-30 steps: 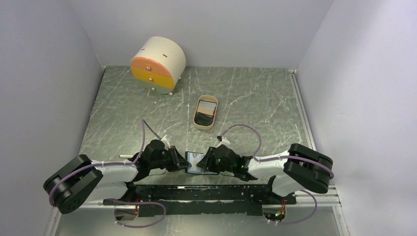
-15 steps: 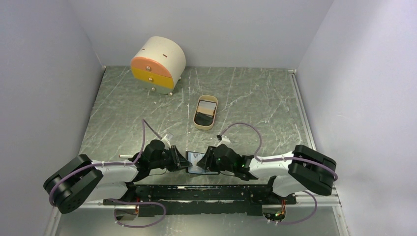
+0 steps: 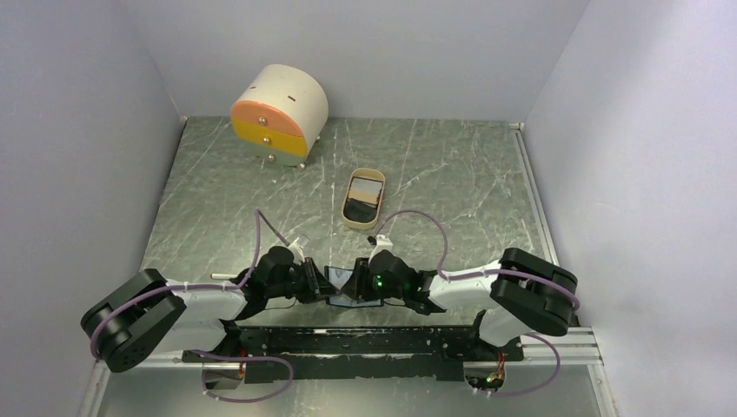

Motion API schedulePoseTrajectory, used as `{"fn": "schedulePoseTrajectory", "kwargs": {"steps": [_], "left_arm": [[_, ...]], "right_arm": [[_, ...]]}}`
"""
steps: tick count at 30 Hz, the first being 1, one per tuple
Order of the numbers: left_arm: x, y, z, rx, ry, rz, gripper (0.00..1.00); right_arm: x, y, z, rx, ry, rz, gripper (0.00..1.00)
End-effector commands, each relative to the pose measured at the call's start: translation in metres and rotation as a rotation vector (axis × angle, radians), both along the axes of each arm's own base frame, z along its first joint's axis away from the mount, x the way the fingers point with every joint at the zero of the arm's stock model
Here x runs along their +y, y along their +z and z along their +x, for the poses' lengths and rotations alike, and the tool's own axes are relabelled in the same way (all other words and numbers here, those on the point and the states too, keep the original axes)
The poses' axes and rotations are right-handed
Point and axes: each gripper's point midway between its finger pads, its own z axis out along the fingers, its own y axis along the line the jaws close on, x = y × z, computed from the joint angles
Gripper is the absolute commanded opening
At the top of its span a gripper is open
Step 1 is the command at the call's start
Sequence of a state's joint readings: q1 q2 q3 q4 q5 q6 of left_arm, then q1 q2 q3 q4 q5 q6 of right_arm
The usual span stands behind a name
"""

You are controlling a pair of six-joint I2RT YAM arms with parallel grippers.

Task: Put the credit cards into the card holder
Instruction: Insert the credit card into the card holder, then close the card holder at the center of the board.

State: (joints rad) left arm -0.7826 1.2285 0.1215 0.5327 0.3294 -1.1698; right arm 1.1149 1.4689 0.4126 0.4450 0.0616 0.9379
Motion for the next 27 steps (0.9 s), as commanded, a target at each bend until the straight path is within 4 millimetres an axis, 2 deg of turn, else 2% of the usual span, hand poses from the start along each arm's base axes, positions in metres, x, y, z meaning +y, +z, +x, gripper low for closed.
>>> {"fn": "schedulePoseTrajectory", "kwargs": {"steps": [1,4,6,9,12,15,17,20,24,27], "left_arm": [[-0.005,0.012,0.004,-0.043,-0.005,-0.01,0.12],[0.007,0.003,0.007,-0.015,0.041,0.087,0.1],[0.016,-0.001,0.008,0.0,0.071,0.148,0.09],[0.026,0.005,0.01,-0.007,0.103,0.189,0.09],[0.041,0.01,0.013,-0.012,0.137,0.285,0.09],[0.054,0.016,0.017,-0.015,0.168,0.369,0.11],[0.054,0.02,0.015,-0.006,0.161,0.377,0.13],[0.055,0.016,0.013,0.008,0.155,0.39,0.15],[0.055,0.004,0.009,0.032,0.146,0.395,0.16],[0.053,0.002,0.011,0.033,0.136,0.41,0.16]], "right_arm": [[0.019,0.024,-0.003,-0.048,0.082,0.058,0.41],[0.007,0.027,0.001,-0.067,0.065,-0.018,0.46],[0.002,0.04,0.008,-0.093,0.05,-0.074,0.48],[-0.007,0.06,0.019,-0.141,0.013,-0.14,0.49],[-0.02,0.064,0.026,-0.167,0.013,-0.237,0.53],[-0.031,0.063,0.029,-0.187,0.016,-0.322,0.54],[-0.04,0.061,0.034,-0.193,-0.032,-0.346,0.55],[-0.047,0.056,0.038,-0.178,-0.088,-0.379,0.54],[-0.045,0.051,0.039,-0.155,-0.102,-0.407,0.51],[-0.046,0.045,0.04,-0.152,-0.103,-0.451,0.47]]}}
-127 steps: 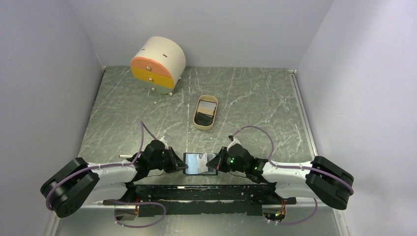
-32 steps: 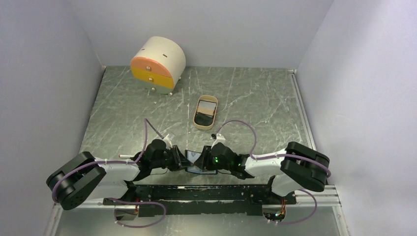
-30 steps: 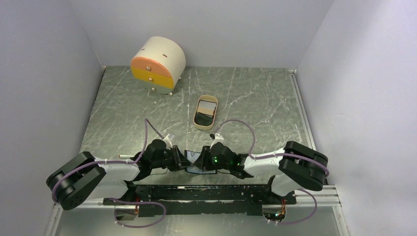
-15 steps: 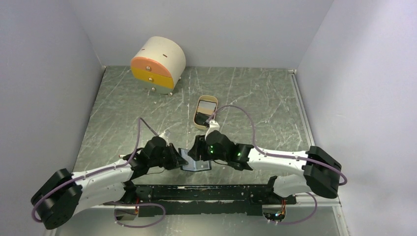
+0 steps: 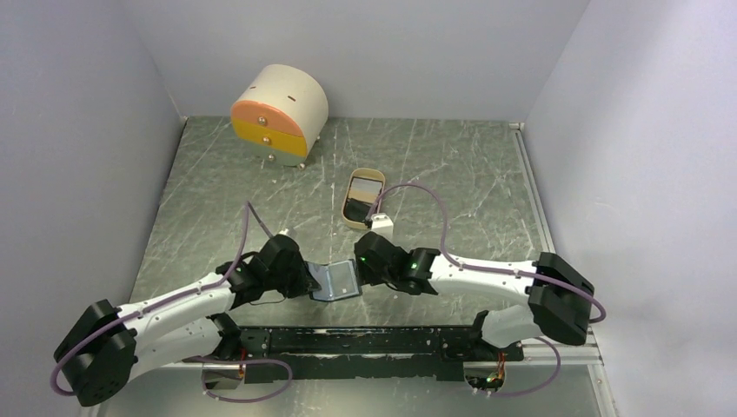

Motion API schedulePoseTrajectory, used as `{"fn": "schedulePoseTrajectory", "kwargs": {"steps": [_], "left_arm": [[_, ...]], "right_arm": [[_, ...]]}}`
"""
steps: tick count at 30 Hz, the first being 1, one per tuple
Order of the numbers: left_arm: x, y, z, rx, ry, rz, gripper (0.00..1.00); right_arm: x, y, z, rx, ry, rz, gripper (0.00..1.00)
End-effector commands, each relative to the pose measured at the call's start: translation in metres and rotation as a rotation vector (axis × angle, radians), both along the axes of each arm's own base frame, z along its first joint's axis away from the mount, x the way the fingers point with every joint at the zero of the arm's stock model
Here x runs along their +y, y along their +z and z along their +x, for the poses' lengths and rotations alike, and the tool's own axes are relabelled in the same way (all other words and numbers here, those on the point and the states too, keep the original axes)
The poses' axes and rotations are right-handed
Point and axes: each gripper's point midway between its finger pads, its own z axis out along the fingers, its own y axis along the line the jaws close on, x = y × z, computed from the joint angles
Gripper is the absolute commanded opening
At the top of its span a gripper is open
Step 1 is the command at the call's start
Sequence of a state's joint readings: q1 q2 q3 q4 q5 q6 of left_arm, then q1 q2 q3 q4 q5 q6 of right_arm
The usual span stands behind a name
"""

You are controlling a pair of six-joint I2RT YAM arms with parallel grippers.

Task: Put the credit cards into the card holder
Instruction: Close the card holder at the center of the board.

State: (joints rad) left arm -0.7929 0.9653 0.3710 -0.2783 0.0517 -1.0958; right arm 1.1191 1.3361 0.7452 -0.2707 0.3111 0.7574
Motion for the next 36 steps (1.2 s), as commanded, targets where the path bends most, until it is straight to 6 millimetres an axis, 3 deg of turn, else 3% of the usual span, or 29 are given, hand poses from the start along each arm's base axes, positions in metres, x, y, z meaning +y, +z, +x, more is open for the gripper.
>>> {"fn": "schedulePoseTrajectory", "kwargs": {"steps": [1,10,19,25,36], "left_arm": [[0.002,-0.005,0.001,0.006,-0.015,0.049,0.17],[-0.013,0.009,0.006,-0.01,-0.067,0.013,0.25],[-0.032,0.029,0.005,-0.034,-0.106,-0.109,0.31],[-0.048,0.046,0.009,-0.08,-0.148,-0.194,0.36],[-0.07,0.061,0.01,-0.158,-0.243,-0.316,0.37]], "right_arm": [[-0.006,-0.002,0.009,-0.02,-0.053,-0.077,0.46],[-0.001,-0.01,0.024,-0.062,-0.032,-0.171,0.24],[-0.007,-0.021,0.018,-0.04,-0.022,-0.193,0.22],[-0.013,-0.025,0.014,-0.037,-0.03,-0.178,0.02],[-0.02,-0.029,0.011,-0.038,-0.054,-0.148,0.04]]}}
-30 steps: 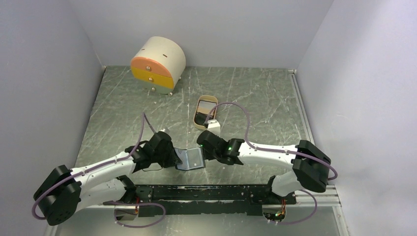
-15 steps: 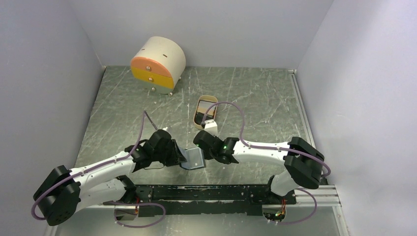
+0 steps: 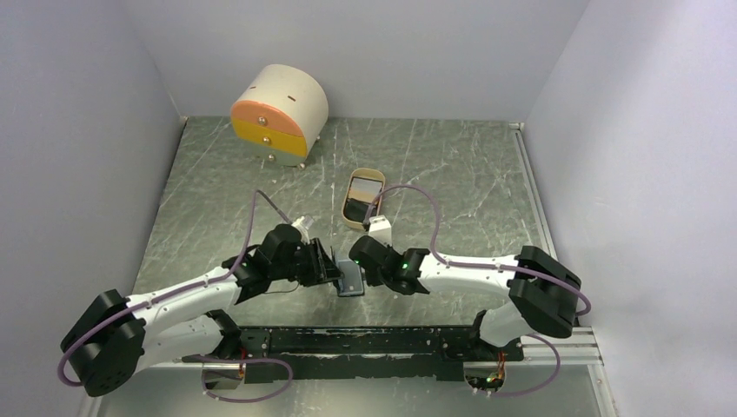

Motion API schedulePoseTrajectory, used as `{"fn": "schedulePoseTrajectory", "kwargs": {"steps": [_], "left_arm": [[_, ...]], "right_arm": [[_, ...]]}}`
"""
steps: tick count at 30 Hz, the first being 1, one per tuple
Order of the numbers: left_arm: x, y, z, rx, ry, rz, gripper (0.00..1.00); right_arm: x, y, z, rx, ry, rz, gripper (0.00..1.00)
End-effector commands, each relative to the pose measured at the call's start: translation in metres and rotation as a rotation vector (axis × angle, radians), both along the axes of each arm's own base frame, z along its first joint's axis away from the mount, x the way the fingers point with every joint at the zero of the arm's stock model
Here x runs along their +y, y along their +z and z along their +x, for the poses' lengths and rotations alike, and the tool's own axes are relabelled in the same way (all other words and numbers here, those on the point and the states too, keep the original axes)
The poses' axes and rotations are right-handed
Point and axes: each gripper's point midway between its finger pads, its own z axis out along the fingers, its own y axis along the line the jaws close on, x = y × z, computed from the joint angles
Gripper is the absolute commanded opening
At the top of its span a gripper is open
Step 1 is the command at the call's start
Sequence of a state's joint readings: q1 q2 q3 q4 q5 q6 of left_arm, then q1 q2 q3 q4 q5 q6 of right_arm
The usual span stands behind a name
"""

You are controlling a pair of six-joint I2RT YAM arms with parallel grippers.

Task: Put the credit cards into the card holder
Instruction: Close the card holder at the center of the board.

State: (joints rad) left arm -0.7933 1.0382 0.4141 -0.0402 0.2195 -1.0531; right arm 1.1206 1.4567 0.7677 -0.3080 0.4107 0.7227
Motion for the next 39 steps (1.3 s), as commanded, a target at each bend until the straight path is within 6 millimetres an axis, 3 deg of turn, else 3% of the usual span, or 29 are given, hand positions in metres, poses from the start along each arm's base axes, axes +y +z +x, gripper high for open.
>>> {"fn": "schedulePoseTrajectory", "kwargs": {"steps": [1,7,10,14,19,24,26,32,39], "left_arm": [[-0.023,0.019,0.0,-0.076,-0.105,-0.112,0.38],[-0.023,-0.001,-0.002,-0.027,-0.113,-0.074,0.42],[-0.024,-0.001,-0.001,-0.038,-0.119,-0.076,0.52],[-0.027,0.002,0.0,-0.058,-0.138,-0.081,0.55],[-0.029,0.01,0.006,-0.093,-0.134,-0.093,0.49],[-0.024,0.006,0.013,-0.091,-0.097,-0.035,0.51],[-0.021,0.004,0.017,-0.095,-0.08,-0.011,0.51],[-0.013,0.006,0.03,-0.117,-0.023,0.05,0.46],[-0.004,0.001,0.04,-0.126,0.014,0.125,0.33]], "right_arm": [[-0.005,0.002,0.0,-0.016,-0.024,0.026,0.05],[-0.008,0.004,0.001,-0.024,-0.026,0.04,0.08],[-0.009,0.007,0.002,-0.033,-0.028,0.053,0.09],[-0.01,0.007,0.002,-0.036,-0.028,0.062,0.09],[-0.009,0.007,0.001,-0.03,-0.029,0.073,0.09],[-0.012,0.013,0.001,-0.041,-0.035,0.088,0.25],[-0.012,0.016,0.001,-0.046,-0.032,0.097,0.26],[-0.015,0.014,0.001,-0.049,-0.03,0.095,0.14],[-0.011,0.015,0.003,-0.055,-0.015,0.107,0.09]]}}
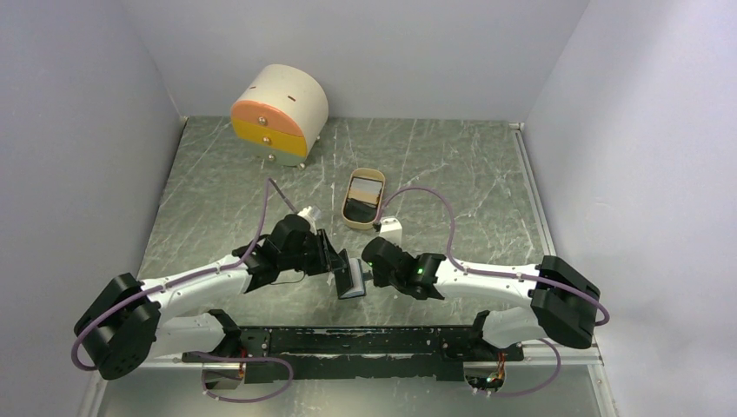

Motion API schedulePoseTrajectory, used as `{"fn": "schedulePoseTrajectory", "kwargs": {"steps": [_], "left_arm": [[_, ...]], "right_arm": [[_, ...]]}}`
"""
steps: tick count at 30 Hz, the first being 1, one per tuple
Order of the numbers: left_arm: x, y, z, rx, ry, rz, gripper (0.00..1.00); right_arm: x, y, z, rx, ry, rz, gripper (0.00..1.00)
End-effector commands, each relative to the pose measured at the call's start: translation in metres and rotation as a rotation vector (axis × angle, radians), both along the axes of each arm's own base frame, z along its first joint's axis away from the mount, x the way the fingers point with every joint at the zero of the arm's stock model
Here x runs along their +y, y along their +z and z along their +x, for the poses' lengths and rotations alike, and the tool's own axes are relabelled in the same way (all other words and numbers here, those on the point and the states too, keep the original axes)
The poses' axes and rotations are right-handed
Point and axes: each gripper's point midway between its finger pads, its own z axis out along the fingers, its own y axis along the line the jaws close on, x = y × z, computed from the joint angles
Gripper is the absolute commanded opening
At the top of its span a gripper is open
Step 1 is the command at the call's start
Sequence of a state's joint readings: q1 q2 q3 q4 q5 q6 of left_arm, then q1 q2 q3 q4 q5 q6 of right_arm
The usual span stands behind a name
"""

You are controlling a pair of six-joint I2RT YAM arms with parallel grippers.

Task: Put the credit cards into the card holder
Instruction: Close the card holder at the center of the board.

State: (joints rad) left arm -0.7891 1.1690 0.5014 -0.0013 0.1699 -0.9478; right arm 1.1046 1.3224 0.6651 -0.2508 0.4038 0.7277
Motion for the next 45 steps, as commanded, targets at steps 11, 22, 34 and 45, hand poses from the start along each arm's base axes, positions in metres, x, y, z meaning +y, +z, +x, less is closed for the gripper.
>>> {"fn": "schedulePoseTrajectory", "kwargs": {"steps": [11,22,34,45], "left_arm": [[0.004,-0.011,0.026,-0.014,0.002,0.044,0.33],[-0.01,-0.033,0.018,0.031,-0.103,0.002,0.32],[-0.003,-0.057,0.01,0.08,-0.094,0.034,0.32],[0.002,-0.062,0.006,0.091,-0.08,0.045,0.32]], "right_arm": [[0.013,0.014,0.002,-0.003,0.025,0.063,0.26],[0.013,0.007,0.001,0.012,0.031,0.038,0.24],[0.02,0.006,0.002,0.02,0.043,0.036,0.28],[0.013,0.003,0.005,0.012,0.018,0.0,0.0]]}}
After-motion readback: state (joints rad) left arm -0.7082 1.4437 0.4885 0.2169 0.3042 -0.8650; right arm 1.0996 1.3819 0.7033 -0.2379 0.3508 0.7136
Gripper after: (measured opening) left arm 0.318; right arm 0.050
